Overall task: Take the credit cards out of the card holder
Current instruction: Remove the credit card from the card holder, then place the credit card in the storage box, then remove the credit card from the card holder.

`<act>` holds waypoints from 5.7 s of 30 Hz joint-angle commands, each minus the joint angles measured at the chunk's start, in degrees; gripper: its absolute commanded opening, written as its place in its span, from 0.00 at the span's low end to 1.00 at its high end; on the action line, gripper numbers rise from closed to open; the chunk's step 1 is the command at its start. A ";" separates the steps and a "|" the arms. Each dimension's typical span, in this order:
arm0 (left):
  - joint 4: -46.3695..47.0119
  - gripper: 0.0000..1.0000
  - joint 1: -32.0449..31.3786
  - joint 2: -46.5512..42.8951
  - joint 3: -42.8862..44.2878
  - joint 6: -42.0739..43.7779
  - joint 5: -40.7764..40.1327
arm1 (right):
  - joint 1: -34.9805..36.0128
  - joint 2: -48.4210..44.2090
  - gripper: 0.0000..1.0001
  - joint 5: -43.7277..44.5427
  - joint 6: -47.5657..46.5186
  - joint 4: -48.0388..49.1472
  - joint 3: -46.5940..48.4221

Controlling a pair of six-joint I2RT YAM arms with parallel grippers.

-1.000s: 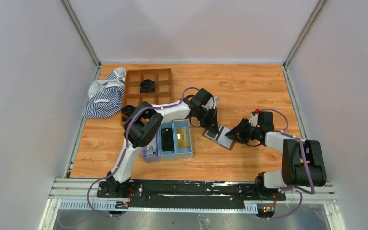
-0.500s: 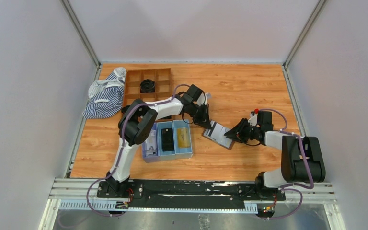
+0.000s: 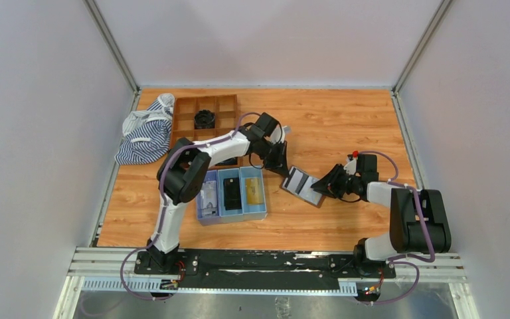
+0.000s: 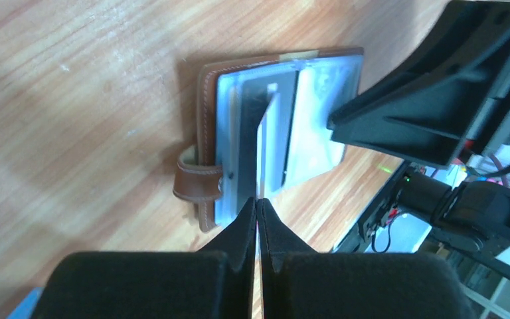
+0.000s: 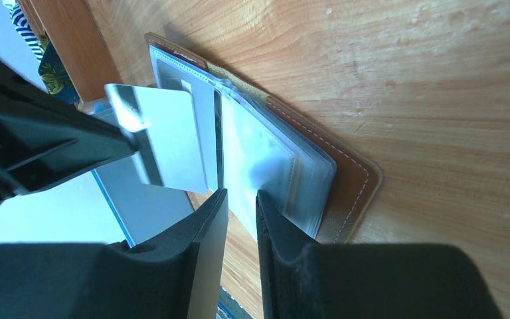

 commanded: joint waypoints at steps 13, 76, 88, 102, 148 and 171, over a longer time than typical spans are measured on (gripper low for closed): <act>-12.38 0.00 -0.06 -14.31 3.94 4.54 -7.11 | 0.78 1.00 0.28 12.12 -4.54 -8.73 -1.52; -37.31 0.00 -3.49 -37.25 -25.65 -15.84 -71.88 | 0.76 2.84 0.27 10.06 -5.41 -11.01 0.61; -37.20 0.08 -3.93 -28.85 -25.14 -16.39 -70.23 | 0.79 2.58 0.27 10.01 -5.35 -11.10 0.65; -37.12 0.48 -5.61 -39.74 -14.13 -9.95 -63.00 | 0.80 1.48 0.27 10.23 -5.54 -11.59 0.61; 0.19 0.41 -9.12 3.84 3.42 -3.60 -16.82 | 4.62 -0.64 0.31 5.33 1.97 -5.38 4.29; -3.79 0.00 -7.71 8.28 2.12 -3.90 -18.29 | 4.45 0.64 0.00 6.24 7.45 4.33 -3.65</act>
